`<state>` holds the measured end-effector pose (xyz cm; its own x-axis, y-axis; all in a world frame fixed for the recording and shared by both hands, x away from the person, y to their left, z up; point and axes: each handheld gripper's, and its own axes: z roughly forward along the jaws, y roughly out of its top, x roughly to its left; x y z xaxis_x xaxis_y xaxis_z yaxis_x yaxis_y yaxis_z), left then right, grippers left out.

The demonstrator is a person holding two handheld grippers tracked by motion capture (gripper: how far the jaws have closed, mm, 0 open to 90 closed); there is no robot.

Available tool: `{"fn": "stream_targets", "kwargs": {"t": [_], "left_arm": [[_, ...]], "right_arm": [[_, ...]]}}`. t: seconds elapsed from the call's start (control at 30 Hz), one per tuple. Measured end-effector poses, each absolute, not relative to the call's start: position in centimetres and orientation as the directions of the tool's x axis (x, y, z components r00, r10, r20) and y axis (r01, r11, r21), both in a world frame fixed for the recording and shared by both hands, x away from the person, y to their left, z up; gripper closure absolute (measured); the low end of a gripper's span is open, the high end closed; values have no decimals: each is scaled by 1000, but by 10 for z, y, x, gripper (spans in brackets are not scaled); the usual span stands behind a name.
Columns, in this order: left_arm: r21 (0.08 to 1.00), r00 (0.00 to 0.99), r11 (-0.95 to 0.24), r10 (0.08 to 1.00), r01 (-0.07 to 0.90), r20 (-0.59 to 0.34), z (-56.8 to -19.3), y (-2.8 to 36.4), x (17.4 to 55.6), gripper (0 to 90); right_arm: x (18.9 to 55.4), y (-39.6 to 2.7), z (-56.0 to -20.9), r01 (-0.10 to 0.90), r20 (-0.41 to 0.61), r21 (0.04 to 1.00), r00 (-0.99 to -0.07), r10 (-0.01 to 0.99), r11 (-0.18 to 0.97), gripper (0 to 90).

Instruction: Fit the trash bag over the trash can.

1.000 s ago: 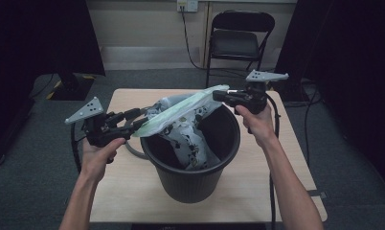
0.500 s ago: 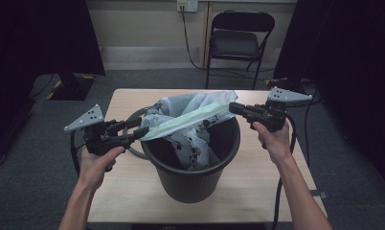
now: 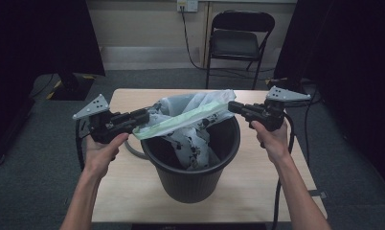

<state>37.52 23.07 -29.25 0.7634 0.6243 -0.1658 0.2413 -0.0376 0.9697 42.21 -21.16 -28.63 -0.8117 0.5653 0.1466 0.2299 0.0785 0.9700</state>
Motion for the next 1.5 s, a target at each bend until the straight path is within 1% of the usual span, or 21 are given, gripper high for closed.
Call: {"fn": "stream_targets", "kwargs": {"t": [0.1,0.13,0.37,0.5,0.57,0.6,0.63,0.67,0.7,0.73,0.83,0.9,0.97,1.0,1.03,1.07,1.1,1.13,1.23,1.27,1.5], "left_arm": [[972,779,-44,607,233,-159,-292,236,371,884],[972,781,-44,604,232,-160,-292,236,369,900],[972,810,-60,566,225,-153,-291,240,343,900],[974,823,-95,555,205,-119,-288,241,327,900],[978,828,-77,548,193,-120,-286,242,326,898],[980,827,-58,548,188,-126,-285,244,328,858],[982,822,-42,554,183,-130,-283,245,331,778],[982,815,-30,563,185,-136,-281,245,335,719],[982,813,-26,565,186,-139,-279,246,340,684],[983,809,-19,571,185,-141,-277,246,346,669],[976,786,-3,592,220,-176,-278,241,368,619],[969,766,-28,618,247,-178,-283,235,381,583],[960,754,-29,625,280,-201,-290,231,392,570],[957,747,-30,632,288,-205,-294,229,394,574],[958,757,-12,616,288,-220,-296,229,395,596],[956,756,5,611,293,-235,-297,230,395,637],[959,761,3,608,285,-228,-297,230,393,673],[962,766,-8,607,272,-211,-295,228,391,771],[967,750,-42,640,251,-167,-289,227,384,821],[964,755,-39,631,262,-180,-289,229,383,900],[968,783,-37,597,247,-177,-292,240,356,900]], "right_arm": [[422,-210,-285,228,144,970,-811,567,80,880],[422,-209,-285,225,141,971,-812,567,81,880],[426,-204,-281,222,135,972,-807,575,82,871],[424,-203,-281,217,138,974,-811,569,73,870],[421,-203,-281,211,130,974,-814,566,78,871],[420,-203,-281,210,128,974,-814,566,81,872],[419,-203,-280,208,125,975,-813,568,83,873],[419,-204,-280,205,123,975,-815,566,84,873],[418,-204,-280,203,122,976,-816,566,82,873],[417,-205,-279,200,119,976,-816,565,84,874],[416,-207,-278,197,118,977,-817,564,82,875],[416,-208,-279,199,117,976,-817,564,84,875],[415,-208,-279,194,110,977,-818,564,90,875],[414,-209,-280,195,110,976,-818,565,92,875],[414,-209,-280,193,107,977,-817,566,94,875],[413,-210,-281,193,106,977,-817,567,95,876],[413,-211,-281,192,104,976,-817,567,98,876],[412,-211,-282,191,101,976,-817,568,101,876],[410,-213,-282,192,101,976,-815,571,100,876],[410,-213,-282,189,100,977,-815,570,99,876],[403,-214,-283,180,85,977,-819,567,113,874]]}}
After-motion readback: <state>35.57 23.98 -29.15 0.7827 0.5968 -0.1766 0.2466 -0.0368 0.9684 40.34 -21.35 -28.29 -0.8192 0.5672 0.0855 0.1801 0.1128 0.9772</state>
